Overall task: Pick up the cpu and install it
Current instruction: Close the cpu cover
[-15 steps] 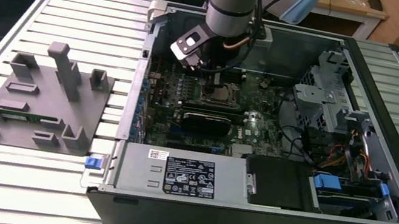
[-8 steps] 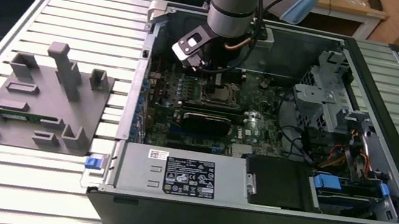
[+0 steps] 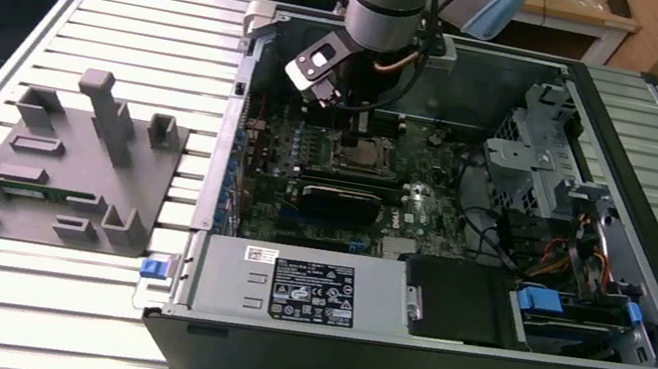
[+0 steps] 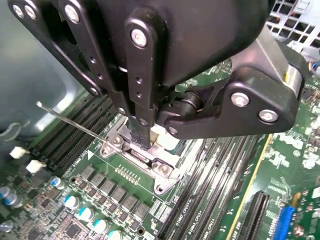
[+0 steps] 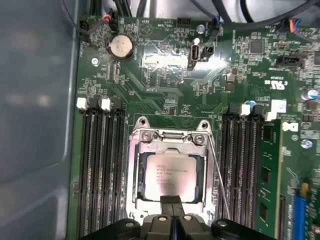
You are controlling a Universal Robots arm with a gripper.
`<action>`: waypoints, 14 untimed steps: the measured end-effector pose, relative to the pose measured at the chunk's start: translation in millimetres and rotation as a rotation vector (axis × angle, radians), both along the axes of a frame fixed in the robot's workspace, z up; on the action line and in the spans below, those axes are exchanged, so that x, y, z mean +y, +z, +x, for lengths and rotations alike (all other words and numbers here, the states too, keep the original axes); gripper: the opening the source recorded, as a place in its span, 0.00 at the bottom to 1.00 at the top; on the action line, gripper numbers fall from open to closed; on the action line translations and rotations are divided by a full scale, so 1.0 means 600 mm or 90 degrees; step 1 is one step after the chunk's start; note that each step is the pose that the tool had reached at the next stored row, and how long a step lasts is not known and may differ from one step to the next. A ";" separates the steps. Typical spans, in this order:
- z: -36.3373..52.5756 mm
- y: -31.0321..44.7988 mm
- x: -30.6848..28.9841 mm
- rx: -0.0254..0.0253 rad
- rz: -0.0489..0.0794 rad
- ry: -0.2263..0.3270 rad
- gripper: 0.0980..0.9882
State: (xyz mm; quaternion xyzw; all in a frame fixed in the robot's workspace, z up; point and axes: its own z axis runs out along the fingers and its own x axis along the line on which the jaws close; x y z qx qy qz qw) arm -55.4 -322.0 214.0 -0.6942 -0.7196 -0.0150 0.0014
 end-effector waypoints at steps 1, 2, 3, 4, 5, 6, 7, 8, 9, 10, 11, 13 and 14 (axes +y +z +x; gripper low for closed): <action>0.000 0.002 0.0000 0.0000 0.000 0.000 0.01; 0.000 0.002 0.0000 -0.0001 0.000 0.000 0.01; 0.000 0.002 0.0000 -0.0001 0.000 0.000 0.01; 0.002 0.002 0.0000 0.0000 0.000 0.000 0.01; 0.003 0.002 0.0000 0.0002 0.000 0.000 0.01; 0.007 0.002 0.0000 0.0004 0.000 0.000 0.01; 0.010 0.002 0.0000 0.0005 0.000 0.000 0.01; 0.012 0.002 -0.0001 0.0006 0.000 0.000 0.01; 0.014 0.002 0.0000 0.0006 0.000 0.000 0.01; 0.017 0.002 0.0000 0.0006 0.000 0.000 0.01; 0.018 0.002 -0.0001 0.0006 0.000 0.000 0.01; 0.021 0.002 0.0000 0.0006 0.000 0.000 0.01; 0.023 0.002 0.0000 0.0006 0.000 0.000 0.01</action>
